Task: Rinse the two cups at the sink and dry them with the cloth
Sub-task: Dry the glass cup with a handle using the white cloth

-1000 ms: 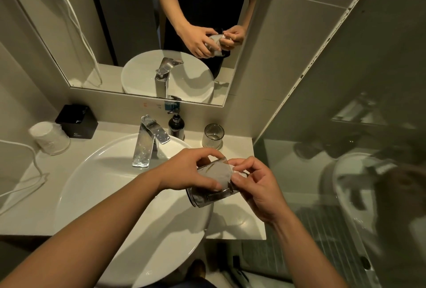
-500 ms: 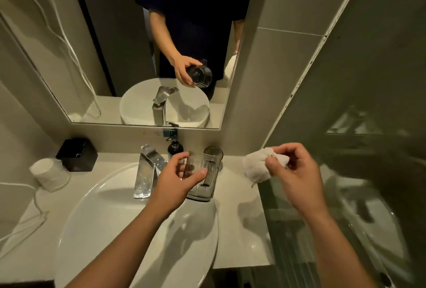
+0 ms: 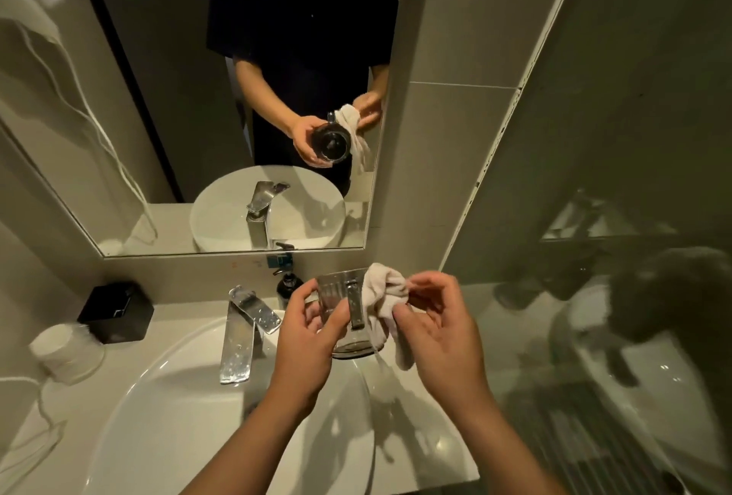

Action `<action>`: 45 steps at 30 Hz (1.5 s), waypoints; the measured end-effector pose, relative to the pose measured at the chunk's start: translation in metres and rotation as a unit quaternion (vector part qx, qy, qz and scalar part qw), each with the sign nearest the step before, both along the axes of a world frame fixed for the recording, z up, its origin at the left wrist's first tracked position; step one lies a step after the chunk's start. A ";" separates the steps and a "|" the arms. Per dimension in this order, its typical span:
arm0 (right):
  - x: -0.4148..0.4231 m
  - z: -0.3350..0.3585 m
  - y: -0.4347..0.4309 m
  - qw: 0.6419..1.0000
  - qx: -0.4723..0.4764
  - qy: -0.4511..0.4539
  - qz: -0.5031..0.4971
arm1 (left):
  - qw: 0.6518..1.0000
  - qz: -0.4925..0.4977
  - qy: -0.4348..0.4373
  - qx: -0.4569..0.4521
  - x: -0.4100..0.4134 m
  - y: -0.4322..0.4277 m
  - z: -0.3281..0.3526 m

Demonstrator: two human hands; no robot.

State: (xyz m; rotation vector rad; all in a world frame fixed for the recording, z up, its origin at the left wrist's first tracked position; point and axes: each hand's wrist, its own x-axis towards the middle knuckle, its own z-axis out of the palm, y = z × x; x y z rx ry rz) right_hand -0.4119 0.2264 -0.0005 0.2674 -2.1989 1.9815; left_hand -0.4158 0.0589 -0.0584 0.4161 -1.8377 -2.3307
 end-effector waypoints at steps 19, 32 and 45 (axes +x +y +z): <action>-0.009 -0.025 -0.015 0.993 0.096 0.062 -0.012 | 0.986 -0.145 0.029 0.083 0.000 0.002 0.019; -0.006 -0.042 -0.016 0.996 0.084 0.032 -0.022 | 0.989 -0.105 -0.003 0.106 -0.010 0.000 0.031; -0.002 -0.042 -0.011 0.996 0.086 0.020 -0.033 | 0.993 -0.110 -0.015 0.026 -0.023 -0.012 0.024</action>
